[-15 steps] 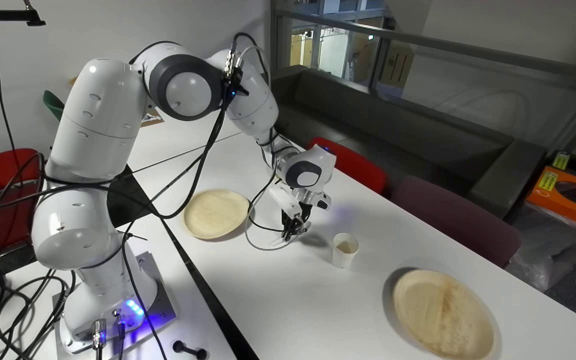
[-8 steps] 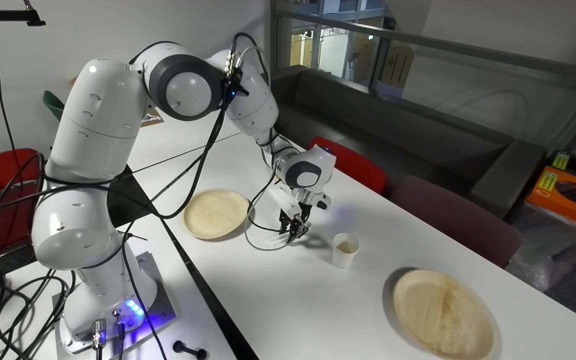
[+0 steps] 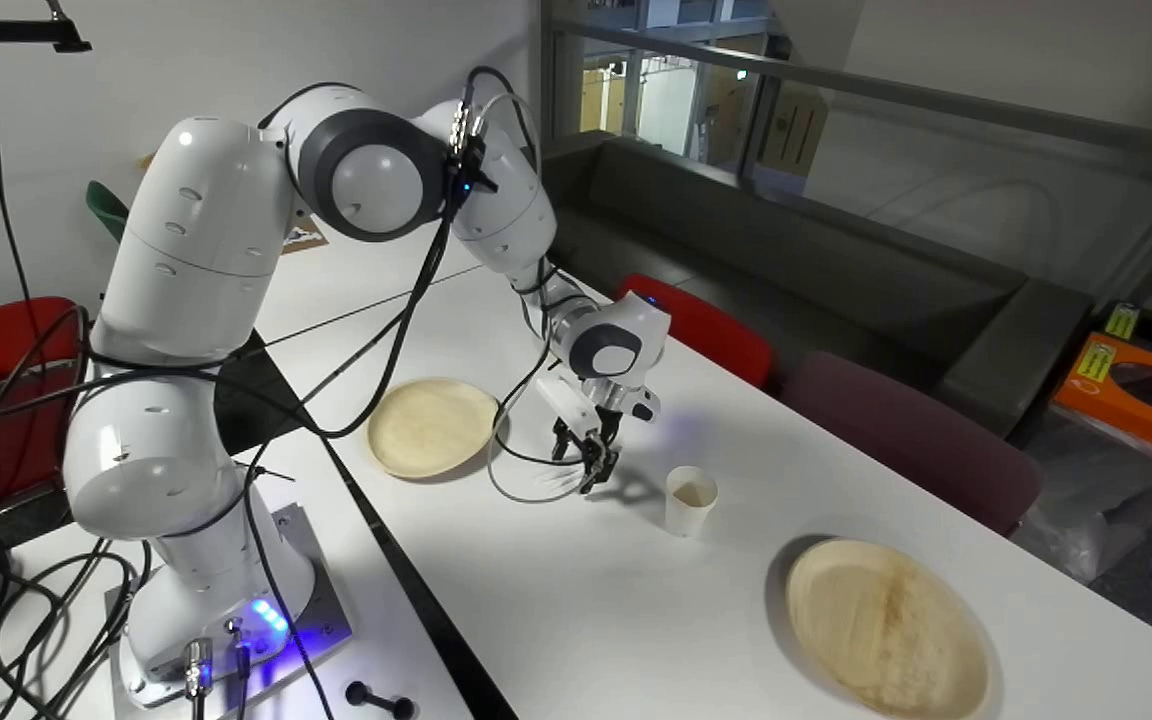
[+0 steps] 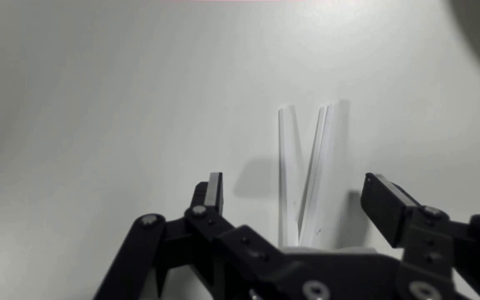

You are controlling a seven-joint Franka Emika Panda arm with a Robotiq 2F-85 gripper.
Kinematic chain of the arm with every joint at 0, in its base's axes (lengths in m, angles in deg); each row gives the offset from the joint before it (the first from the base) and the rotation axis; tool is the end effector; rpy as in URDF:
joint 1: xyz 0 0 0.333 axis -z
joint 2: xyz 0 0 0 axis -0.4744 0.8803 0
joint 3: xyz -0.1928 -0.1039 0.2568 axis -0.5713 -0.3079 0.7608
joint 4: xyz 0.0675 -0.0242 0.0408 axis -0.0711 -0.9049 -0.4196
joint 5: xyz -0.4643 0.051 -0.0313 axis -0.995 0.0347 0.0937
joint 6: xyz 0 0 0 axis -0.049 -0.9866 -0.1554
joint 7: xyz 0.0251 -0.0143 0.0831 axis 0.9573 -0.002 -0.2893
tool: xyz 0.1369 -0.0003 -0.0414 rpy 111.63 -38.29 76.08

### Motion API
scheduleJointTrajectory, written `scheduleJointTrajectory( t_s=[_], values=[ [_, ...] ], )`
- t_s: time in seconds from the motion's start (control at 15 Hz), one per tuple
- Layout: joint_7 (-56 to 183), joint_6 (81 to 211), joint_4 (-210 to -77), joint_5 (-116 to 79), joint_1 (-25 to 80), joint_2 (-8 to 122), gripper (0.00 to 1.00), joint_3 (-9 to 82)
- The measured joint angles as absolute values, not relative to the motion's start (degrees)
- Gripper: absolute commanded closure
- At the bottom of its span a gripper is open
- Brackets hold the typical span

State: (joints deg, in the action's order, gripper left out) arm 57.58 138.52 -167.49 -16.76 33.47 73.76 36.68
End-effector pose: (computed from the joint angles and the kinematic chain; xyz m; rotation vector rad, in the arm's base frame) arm 0.5760 -0.0934 0.0479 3.0642 -0.1745 -0.6220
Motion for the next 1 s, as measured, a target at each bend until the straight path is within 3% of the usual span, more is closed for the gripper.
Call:
scheduleJointTrajectory(
  t_s=[0.47, 0.53, 0.6, 0.8, 1.0],
  values=[
    [57.58, 138.52, -167.51, -16.76, 33.47, 73.52, 0.94, 36.68],
    [57.58, 138.52, -167.51, -16.76, 33.47, 73.50, 0.95, 36.68],
    [57.58, 138.52, -167.51, -16.76, 33.47, 73.47, 0.65, 36.68],
    [57.58, 138.52, -167.52, -16.76, 33.48, 73.48, 0.54, 36.67],
    [57.58, 138.53, -167.53, -16.77, 33.49, 73.48, 0.31, 36.67]
  ],
)
